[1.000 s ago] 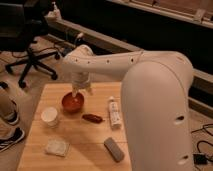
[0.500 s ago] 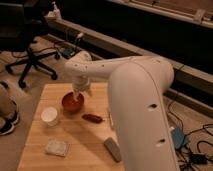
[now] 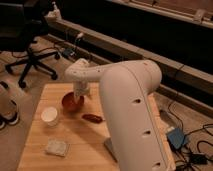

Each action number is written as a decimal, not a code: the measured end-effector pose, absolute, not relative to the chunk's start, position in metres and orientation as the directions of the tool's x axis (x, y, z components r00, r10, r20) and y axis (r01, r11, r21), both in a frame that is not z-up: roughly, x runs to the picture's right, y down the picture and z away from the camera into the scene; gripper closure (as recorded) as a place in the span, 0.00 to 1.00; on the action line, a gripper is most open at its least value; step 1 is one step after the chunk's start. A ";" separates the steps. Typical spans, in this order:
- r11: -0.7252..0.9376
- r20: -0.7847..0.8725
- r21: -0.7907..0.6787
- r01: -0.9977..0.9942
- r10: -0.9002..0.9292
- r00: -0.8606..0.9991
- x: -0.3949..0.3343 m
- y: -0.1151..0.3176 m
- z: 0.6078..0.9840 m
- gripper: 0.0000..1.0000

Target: Pick up the ceramic bowl

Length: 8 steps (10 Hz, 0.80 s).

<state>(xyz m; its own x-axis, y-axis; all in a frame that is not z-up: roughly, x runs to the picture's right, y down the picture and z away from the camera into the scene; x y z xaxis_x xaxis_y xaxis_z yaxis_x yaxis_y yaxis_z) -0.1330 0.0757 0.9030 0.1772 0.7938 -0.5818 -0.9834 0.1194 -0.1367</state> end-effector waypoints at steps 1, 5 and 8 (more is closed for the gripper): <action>0.109 -0.597 -0.141 -0.984 0.784 0.172 -0.134 0.083 0.908 0.51; 0.085 -0.604 -0.171 -0.982 0.778 0.173 -0.141 0.068 0.896 0.93; 0.094 -0.572 -0.177 -0.980 0.800 0.180 -0.133 0.037 0.858 1.00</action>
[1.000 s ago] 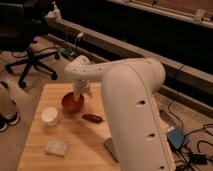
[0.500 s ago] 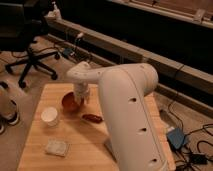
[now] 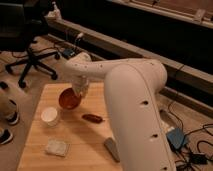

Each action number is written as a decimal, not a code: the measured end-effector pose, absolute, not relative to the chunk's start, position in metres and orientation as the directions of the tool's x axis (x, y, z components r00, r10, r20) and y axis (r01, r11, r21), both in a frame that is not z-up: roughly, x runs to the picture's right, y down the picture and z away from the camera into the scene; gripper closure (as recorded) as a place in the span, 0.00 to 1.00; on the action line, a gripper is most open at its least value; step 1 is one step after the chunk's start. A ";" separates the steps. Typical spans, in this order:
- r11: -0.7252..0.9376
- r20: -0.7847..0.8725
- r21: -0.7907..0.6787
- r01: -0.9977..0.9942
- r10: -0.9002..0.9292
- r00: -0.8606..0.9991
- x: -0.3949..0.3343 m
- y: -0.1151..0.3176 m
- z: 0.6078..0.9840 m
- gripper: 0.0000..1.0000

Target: Pick up the ceramic bowl

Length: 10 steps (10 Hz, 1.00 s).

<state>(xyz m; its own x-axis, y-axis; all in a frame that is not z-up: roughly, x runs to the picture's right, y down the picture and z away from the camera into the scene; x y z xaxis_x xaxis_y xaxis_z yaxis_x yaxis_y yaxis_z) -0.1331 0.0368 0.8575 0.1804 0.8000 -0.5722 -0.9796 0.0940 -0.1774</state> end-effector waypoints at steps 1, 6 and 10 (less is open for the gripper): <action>0.084 -0.565 -0.176 -0.981 0.808 0.170 -0.125 0.028 0.845 1.00; 0.004 -0.563 -0.168 -0.986 0.821 0.099 -0.080 0.016 0.818 1.00; -0.022 -0.541 -0.219 -0.976 0.834 0.102 -0.074 0.011 0.807 1.00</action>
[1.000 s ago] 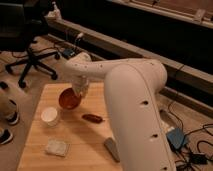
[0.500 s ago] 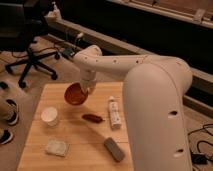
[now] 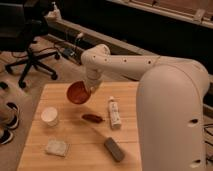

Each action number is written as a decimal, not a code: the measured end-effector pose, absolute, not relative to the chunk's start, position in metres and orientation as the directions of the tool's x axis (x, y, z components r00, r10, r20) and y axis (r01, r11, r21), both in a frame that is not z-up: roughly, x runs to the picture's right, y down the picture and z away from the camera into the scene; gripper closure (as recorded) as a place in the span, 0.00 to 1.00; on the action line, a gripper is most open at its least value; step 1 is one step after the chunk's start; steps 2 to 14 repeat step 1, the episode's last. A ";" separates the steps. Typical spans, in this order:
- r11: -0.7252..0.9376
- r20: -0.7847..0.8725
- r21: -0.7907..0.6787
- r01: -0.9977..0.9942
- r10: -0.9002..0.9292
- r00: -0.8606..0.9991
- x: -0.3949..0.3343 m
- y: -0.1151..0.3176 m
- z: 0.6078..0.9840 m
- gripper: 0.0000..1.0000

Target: Pick up the ceramic bowl

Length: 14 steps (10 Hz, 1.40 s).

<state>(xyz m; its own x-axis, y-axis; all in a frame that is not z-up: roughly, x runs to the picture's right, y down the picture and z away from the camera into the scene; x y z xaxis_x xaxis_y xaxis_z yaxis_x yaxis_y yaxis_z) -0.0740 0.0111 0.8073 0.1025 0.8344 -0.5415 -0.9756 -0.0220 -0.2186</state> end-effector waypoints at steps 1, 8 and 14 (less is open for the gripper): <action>-0.027 -0.536 -0.231 -0.972 0.838 0.104 -0.073 0.010 0.805 1.00; -0.027 -0.536 -0.231 -0.972 0.838 0.104 -0.073 0.010 0.805 1.00; -0.027 -0.536 -0.231 -0.972 0.838 0.104 -0.073 0.010 0.805 1.00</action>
